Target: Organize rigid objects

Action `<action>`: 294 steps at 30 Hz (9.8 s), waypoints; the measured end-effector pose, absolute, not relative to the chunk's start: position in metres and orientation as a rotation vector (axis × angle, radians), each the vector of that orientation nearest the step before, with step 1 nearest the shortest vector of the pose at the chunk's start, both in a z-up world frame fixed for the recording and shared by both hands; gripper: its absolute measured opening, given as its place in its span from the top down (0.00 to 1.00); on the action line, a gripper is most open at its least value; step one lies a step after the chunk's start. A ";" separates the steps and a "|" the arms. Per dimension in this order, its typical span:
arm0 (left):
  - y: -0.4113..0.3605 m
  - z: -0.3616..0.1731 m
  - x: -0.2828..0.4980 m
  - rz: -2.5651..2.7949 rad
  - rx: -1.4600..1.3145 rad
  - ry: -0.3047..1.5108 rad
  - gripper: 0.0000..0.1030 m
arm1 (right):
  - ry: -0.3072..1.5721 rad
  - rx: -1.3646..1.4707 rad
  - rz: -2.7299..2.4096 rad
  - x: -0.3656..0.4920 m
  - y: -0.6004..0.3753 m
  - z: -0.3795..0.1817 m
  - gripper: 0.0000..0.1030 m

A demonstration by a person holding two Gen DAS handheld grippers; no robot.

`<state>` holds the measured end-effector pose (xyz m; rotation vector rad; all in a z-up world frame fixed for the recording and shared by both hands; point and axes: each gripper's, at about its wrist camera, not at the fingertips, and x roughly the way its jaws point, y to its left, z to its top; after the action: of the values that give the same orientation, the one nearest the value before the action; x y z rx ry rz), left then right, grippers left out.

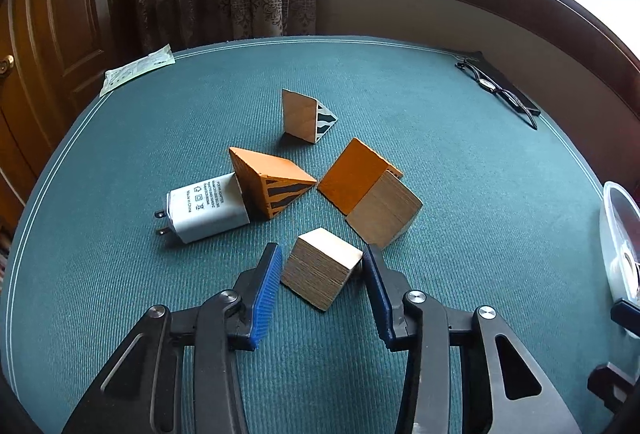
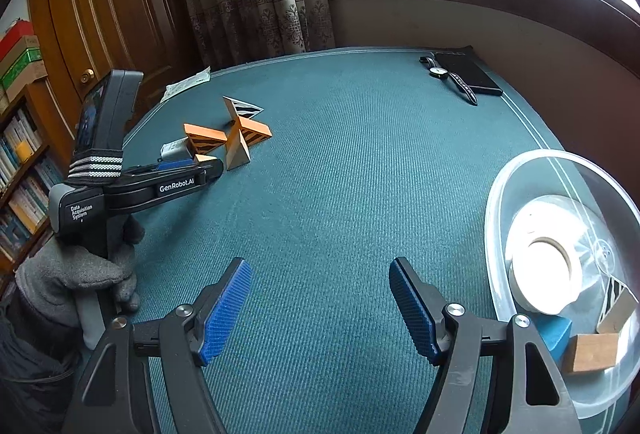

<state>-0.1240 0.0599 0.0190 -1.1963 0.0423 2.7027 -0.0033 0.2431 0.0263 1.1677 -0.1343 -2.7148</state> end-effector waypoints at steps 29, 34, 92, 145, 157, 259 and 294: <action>-0.018 0.037 -0.072 2.918 -1.103 -0.186 0.58 | -0.185 1.152 -2.526 -0.124 0.167 0.019 0.27; -0.021 0.035 -0.072 2.940 -1.106 -0.193 0.58 | -0.187 1.136 -2.485 -0.136 0.154 0.018 0.27; -0.024 0.026 -0.074 2.940 -1.132 -0.242 0.58 | 0.134 1.212 -2.526 -0.106 0.137 0.008 0.68; 0.088 0.051 -0.023 2.739 -1.068 0.003 0.58 | -0.371 1.163 -2.968 0.034 0.349 0.046 0.68; 0.123 0.059 -0.013 2.690 -1.037 0.069 0.58 | -0.460 1.178 -3.054 0.048 0.392 0.039 0.68; 0.247 0.097 -0.011 2.431 -0.934 0.093 0.30 | -0.498 1.002 -3.278 0.068 0.413 0.044 0.51; 0.044 0.069 -0.077 2.836 -1.103 -0.221 0.30 | -0.157 1.014 -2.897 0.010 0.260 0.045 0.41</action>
<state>-0.0773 0.0437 0.0691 -1.1034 -0.2212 2.8356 0.0101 0.2604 0.0447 1.0144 -0.1575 -2.8969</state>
